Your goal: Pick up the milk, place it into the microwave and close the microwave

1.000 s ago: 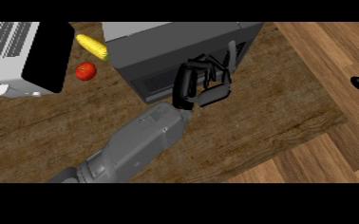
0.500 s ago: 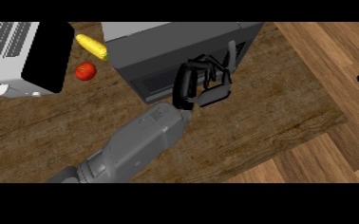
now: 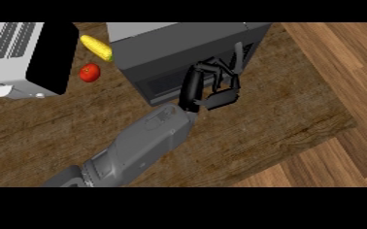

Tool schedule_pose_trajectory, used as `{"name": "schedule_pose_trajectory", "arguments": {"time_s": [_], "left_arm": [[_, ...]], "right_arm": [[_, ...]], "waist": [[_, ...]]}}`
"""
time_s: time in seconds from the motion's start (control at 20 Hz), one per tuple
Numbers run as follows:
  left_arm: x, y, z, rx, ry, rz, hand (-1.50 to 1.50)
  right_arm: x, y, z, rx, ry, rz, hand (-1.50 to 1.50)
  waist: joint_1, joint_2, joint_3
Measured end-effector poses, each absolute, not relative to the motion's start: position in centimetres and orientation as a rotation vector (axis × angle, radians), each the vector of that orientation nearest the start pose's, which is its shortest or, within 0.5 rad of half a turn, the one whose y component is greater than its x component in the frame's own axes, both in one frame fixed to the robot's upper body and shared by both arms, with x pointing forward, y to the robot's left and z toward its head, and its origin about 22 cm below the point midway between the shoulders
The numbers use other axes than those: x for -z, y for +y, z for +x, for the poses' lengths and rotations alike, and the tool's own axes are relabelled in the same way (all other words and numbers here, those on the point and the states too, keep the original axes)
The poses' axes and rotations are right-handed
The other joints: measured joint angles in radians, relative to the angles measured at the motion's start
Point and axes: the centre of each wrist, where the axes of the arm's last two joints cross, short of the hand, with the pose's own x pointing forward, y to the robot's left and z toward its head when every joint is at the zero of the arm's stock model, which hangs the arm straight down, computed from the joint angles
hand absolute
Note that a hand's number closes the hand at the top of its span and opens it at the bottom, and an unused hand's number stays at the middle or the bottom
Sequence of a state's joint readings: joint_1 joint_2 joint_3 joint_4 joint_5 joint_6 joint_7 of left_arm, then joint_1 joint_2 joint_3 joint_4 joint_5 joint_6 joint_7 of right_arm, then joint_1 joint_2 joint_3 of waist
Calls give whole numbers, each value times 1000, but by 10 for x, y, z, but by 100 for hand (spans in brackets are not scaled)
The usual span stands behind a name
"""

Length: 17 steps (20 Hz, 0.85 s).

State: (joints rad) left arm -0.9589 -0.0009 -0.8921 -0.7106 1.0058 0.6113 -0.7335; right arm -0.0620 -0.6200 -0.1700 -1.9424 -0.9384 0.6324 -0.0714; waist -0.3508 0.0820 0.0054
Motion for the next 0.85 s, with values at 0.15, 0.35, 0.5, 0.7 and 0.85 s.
{"name": "schedule_pose_trajectory", "arguments": {"time_s": [0.15, 0.35, 0.5, 0.7, 0.85], "left_arm": [[-27, 4, 347, 152, -1926, -220, 150], [-27, 1, 346, 175, -1904, -209, 150], [-27, 0, 344, 175, -1880, -221, 150], [-26, -1, 342, 169, -1857, -257, -150], [-24, -1, 341, 167, -1843, -273, -150]], "right_arm": [[-177, -337, 230, -539, -2043, 827, -150], [-180, -339, 228, -547, -2043, 832, -150], [-181, -342, 225, -541, -2043, 824, -150], [-182, -345, 220, -526, -2042, 812, -150], [-184, -348, 217, -521, -2043, 801, -150]], "waist": [[6, -2, -1], [16, -5, -2], [29, -8, -4], [48, -12, -6], [55, -14, -7]]}}
